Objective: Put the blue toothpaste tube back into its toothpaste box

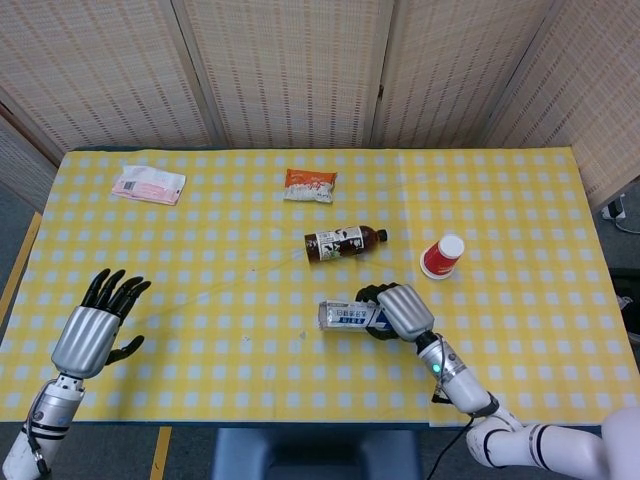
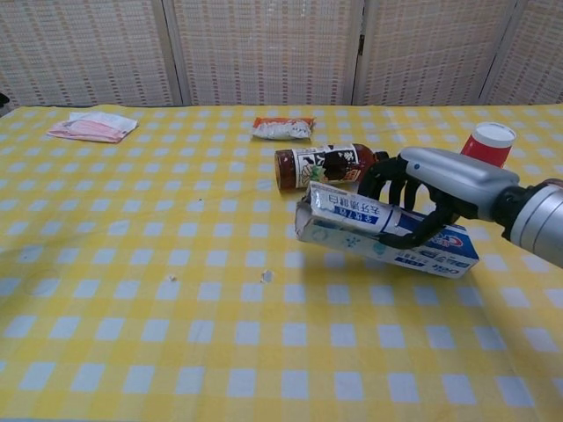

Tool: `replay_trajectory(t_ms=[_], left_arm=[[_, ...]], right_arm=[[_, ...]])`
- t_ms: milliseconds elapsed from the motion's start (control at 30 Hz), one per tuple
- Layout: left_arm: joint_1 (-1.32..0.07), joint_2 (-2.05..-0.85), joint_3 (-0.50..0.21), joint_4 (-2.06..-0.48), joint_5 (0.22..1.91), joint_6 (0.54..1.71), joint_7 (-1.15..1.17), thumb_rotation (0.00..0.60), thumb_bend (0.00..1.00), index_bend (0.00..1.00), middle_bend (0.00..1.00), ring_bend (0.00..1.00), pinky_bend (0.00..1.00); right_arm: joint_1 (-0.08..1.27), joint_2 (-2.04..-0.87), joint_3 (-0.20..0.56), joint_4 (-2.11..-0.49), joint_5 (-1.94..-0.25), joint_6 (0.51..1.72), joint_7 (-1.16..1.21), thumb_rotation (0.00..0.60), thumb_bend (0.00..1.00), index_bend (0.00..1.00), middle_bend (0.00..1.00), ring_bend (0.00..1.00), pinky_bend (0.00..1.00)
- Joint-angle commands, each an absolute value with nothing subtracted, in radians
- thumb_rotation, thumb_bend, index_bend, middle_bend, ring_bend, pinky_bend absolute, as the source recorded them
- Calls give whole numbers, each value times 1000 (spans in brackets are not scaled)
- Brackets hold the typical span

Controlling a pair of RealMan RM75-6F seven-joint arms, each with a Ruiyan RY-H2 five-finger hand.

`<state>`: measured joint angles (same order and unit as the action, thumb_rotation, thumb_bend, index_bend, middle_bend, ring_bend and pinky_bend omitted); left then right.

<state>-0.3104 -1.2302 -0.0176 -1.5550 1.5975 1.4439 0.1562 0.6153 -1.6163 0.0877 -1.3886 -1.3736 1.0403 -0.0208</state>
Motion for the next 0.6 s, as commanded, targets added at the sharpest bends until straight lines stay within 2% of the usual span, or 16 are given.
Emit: replay_trajectory(t_ms=[33, 133, 200, 300, 467, 600], left_arm=[[-308, -1229, -17, -1553, 1596, 1440, 154, 600, 246, 163, 181, 72, 36], [-305, -1229, -17, -1550, 1601, 1441, 150, 600, 246, 162, 181, 72, 36], [-303, -1227, -14, -1551, 1603, 1438, 138, 600, 246, 162, 181, 73, 36], [-297, -1230, -9, -1542, 1609, 1442, 126, 600, 246, 161, 181, 74, 36], [-276, -1232, 8, -1524, 1640, 1473, 124, 600, 246, 162, 181, 74, 26], [-245, -1218, 34, -1511, 1682, 1519, 116, 600, 246, 162, 181, 74, 16]], right_arm=[[623, -1641, 86, -1359, -1370, 1017, -12, 600, 303, 403, 388, 426, 416], [630, -1639, 82, -1359, -1368, 989, -6, 600, 302, 308, 278, 362, 342], [636, -1627, 81, -1373, -1360, 964, -2, 600, 302, 158, 155, 279, 264], [638, -1608, 78, -1394, -1369, 956, 2, 600, 302, 27, 48, 197, 189], [616, -1551, 64, -1461, -1402, 998, -6, 600, 302, 0, 0, 123, 108], [558, -1443, 34, -1576, -1425, 1081, -70, 600, 302, 0, 0, 58, 30]])
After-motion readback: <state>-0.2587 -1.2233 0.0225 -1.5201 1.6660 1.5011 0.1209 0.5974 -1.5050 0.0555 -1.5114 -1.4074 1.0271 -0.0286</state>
